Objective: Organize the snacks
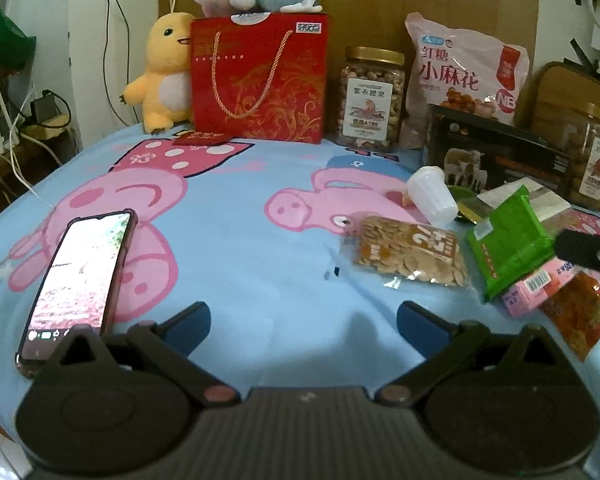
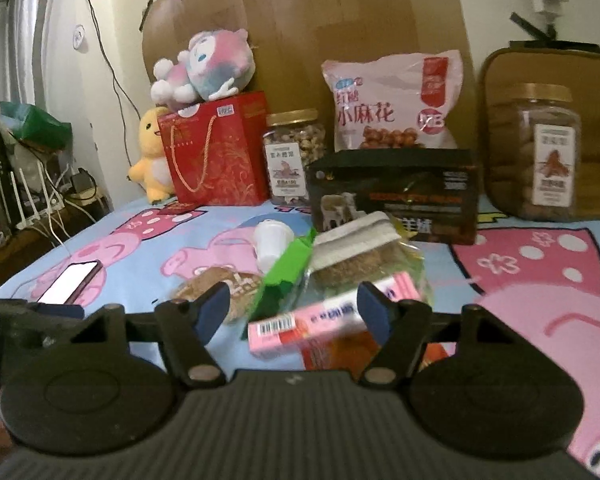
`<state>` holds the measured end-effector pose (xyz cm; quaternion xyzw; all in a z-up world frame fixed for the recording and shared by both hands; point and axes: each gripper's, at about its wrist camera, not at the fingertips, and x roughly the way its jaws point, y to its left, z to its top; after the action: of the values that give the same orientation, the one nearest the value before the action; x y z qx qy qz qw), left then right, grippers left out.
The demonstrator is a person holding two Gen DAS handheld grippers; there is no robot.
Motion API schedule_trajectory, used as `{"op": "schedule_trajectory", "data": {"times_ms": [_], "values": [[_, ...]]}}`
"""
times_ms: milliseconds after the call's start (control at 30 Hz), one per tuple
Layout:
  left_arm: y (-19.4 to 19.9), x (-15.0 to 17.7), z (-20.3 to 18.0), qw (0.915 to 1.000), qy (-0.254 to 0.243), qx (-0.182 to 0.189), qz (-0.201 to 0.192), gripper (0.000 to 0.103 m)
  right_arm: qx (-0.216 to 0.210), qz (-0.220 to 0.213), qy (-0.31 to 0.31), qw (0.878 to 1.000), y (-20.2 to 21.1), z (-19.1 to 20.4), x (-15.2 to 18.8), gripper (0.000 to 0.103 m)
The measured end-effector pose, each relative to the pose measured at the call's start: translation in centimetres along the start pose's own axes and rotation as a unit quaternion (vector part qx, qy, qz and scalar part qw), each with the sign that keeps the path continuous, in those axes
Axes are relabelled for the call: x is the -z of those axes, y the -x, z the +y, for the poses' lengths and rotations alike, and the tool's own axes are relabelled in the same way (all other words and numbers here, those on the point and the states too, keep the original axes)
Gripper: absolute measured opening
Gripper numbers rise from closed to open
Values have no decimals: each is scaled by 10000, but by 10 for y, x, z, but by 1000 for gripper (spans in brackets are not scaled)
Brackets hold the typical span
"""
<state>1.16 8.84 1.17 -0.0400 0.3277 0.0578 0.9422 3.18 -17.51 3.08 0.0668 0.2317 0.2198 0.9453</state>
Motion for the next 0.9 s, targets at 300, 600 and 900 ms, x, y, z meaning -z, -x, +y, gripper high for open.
{"op": "schedule_trajectory", "data": {"times_ms": [300, 600, 900], "values": [[-4, 0, 8, 9999, 93, -22, 59, 103, 36, 365, -90, 9993, -37, 2, -9, 38], [3, -8, 38, 9980, 552, 313, -7, 103, -554, 45, 1765, 9827, -7, 54, 8, 26], [23, -15, 57, 9893, 820, 1178, -247, 93, -1581, 536, 2065, 9641, 4, 66, 31, 70]]}}
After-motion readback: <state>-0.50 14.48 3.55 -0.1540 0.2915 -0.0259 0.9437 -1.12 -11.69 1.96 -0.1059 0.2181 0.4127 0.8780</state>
